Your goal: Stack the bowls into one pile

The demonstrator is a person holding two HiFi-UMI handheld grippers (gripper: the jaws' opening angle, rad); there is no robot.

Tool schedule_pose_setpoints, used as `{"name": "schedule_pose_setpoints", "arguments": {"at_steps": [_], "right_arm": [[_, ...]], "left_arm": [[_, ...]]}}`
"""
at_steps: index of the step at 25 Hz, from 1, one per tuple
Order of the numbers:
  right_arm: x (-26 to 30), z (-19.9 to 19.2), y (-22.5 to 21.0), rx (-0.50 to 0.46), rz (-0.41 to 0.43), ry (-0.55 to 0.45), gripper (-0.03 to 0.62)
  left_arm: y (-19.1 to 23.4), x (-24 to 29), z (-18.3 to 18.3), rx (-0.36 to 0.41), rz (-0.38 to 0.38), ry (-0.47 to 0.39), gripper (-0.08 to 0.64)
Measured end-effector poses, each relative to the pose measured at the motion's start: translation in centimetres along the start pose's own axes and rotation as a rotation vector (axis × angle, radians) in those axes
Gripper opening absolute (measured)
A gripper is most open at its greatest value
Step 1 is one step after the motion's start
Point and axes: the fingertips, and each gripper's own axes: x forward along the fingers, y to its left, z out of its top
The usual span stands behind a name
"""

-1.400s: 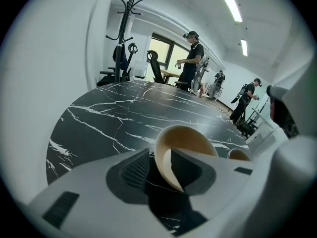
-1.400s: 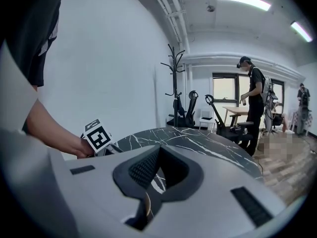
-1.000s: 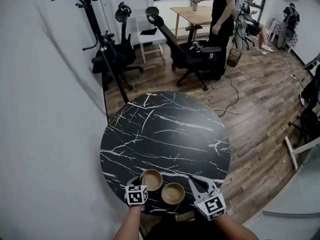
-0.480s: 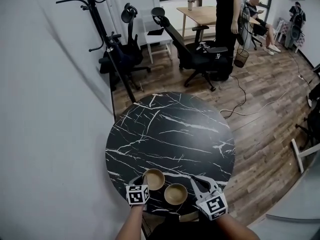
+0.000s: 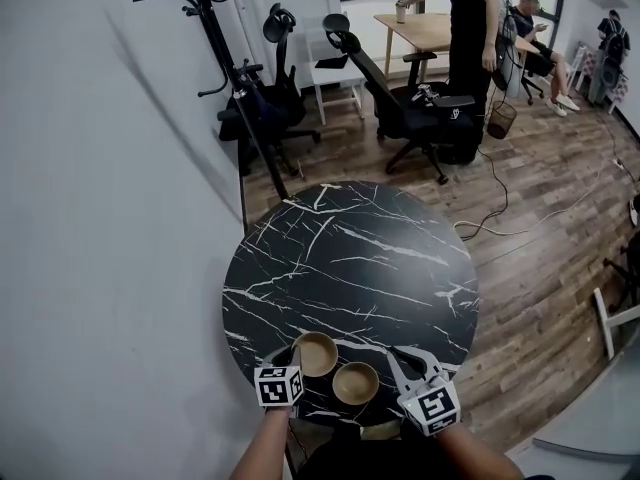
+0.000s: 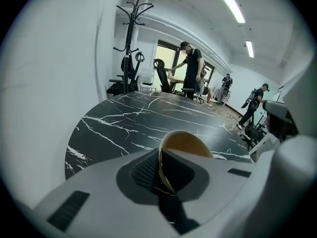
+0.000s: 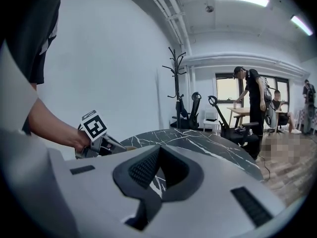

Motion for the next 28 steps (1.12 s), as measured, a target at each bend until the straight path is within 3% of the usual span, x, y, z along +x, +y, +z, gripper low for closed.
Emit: {"name": "schedule_pose_setpoints", "arguments": {"at_steps": [12, 28], "right_arm": [[-0.9, -0.4, 0.0, -0.024, 0.071, -0.009, 0.009], [-1.8, -0.6, 0.1, -0.045, 0.146, -0.024, 0.009]], "left_arm": [[-4.4, -3.2, 0.7, 0.009, -0.027, -0.041, 0.031], [-11.6, -2.6, -5.2, 0.072, -0.094, 0.052, 0.031]]}}
